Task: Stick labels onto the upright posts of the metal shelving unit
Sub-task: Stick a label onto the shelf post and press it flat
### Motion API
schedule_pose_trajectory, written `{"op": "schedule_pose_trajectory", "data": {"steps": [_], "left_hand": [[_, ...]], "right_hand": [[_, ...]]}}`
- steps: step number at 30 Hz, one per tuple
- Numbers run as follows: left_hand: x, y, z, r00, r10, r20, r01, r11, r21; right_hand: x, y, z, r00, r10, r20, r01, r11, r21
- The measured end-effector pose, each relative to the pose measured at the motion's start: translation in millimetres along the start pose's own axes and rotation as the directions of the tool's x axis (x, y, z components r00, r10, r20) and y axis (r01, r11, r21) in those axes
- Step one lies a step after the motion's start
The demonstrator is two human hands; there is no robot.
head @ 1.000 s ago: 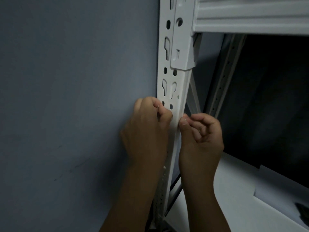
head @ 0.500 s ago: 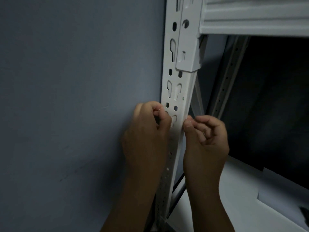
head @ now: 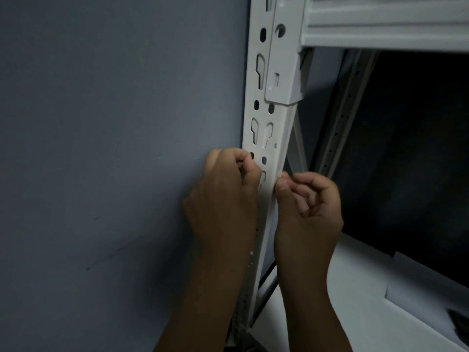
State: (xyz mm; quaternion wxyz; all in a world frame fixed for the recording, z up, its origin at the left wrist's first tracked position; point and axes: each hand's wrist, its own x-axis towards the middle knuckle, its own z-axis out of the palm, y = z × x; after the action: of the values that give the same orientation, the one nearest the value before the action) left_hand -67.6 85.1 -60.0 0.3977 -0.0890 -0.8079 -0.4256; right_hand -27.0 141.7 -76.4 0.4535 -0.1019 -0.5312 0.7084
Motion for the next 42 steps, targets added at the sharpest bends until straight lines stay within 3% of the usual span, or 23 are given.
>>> {"op": "schedule_pose_trajectory", "data": {"steps": [17, 22, 29, 39, 42], "left_hand": [[4, -1, 2, 0.997, 0.076, -0.015, -0.076, 0.997, -0.011], [-2, -3, -6, 0.978, -0.020, 0.209, 0.034, 0.997, -0.063], [-4, -9, -4, 0.997, 0.000, 0.077, 0.006, 0.997, -0.077], [-1, 0, -3, 0.990, -0.043, 0.136, 0.048, 0.998, -0.036], [0, 3, -1, 0.997, -0.017, 0.072, 0.017, 1.000, -0.002]], "right_hand": [[-2, -1, 0, 1.000, 0.013, -0.010, -0.013, 1.000, -0.003], [-1, -1, 1, 1.000, 0.026, -0.014, -0.026, 1.000, 0.006], [-2, -1, 1, 1.000, 0.026, -0.015, -0.026, 1.000, 0.002], [-3, -2, 1, 1.000, 0.013, -0.006, -0.013, 1.000, -0.013], [-3, -2, 1, 1.000, 0.009, -0.012, -0.009, 1.000, -0.026]]}}
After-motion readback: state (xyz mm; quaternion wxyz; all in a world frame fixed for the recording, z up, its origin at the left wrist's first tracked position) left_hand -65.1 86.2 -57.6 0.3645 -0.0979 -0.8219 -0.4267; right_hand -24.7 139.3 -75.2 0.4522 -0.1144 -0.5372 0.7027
